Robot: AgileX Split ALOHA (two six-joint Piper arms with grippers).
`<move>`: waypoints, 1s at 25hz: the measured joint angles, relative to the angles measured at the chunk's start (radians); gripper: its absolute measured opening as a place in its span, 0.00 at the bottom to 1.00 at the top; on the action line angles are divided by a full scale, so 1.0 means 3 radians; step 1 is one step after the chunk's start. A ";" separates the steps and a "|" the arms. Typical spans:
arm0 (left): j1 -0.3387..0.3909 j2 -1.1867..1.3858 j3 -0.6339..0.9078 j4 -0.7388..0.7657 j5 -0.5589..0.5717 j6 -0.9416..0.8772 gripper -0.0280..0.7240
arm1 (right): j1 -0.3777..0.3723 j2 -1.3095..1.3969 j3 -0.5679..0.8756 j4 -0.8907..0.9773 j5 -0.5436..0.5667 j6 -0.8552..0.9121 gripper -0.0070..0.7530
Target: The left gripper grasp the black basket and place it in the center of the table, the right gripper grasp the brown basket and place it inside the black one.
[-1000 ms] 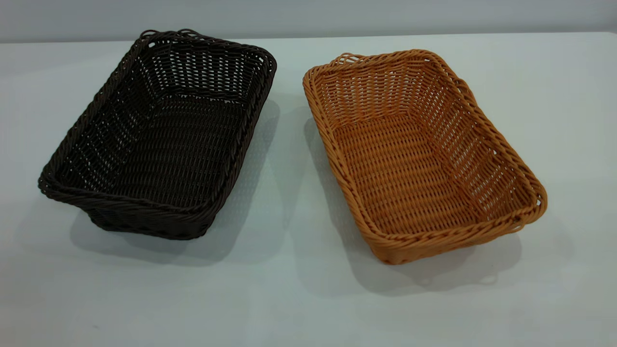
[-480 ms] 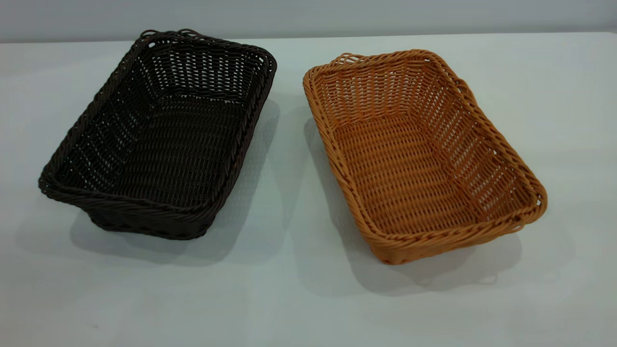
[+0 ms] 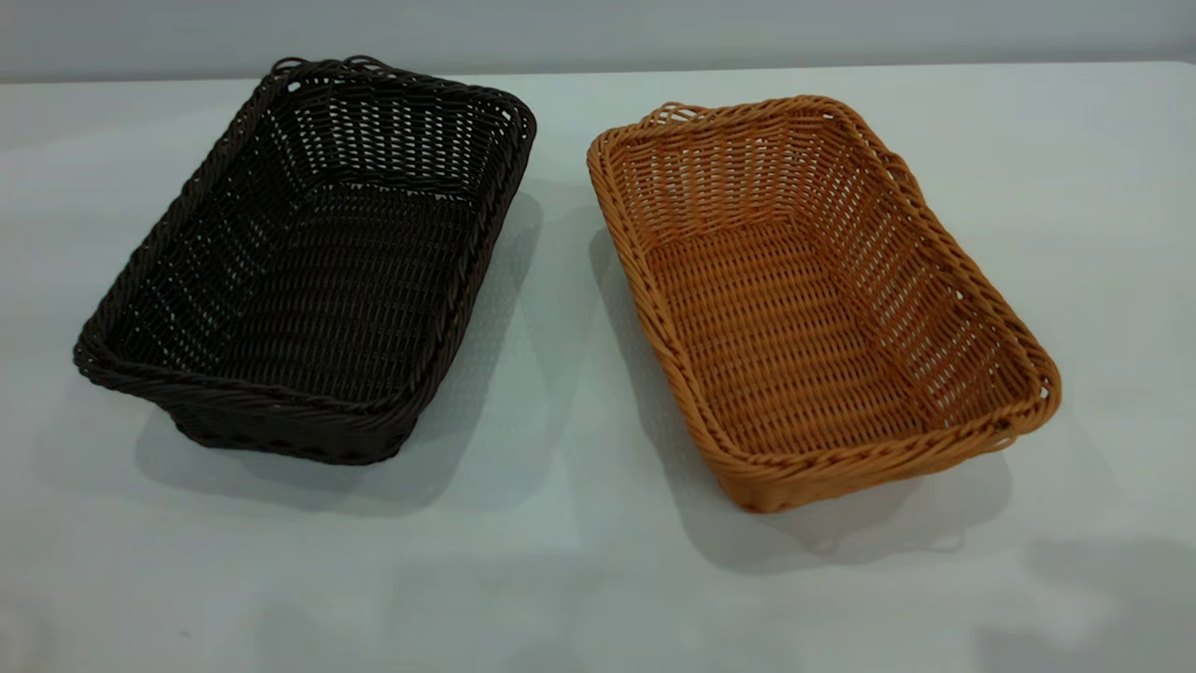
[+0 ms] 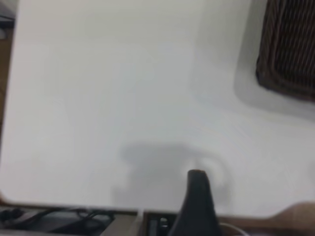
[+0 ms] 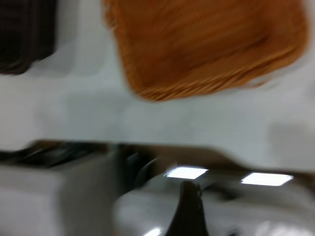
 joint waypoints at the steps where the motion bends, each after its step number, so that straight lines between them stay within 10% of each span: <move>1: 0.0000 0.0168 -0.0008 -0.0037 -0.0138 0.0000 0.77 | 0.0000 0.0217 -0.0003 0.0284 -0.0021 -0.0098 0.73; 8: -0.0010 0.1092 -0.0014 -0.0268 -0.1037 0.0071 0.77 | 0.0013 0.1490 -0.0026 0.2080 -0.0163 -0.0494 0.73; 16: -0.0010 0.1551 -0.0026 -0.0329 -0.1214 0.0084 0.77 | 0.0552 0.2493 -0.0052 0.3697 -0.0302 -0.0583 0.72; 25: -0.0010 0.1569 -0.0251 -0.0370 -0.1236 0.0084 0.77 | 0.0769 0.3231 -0.0204 0.3976 -0.0783 -0.0553 0.70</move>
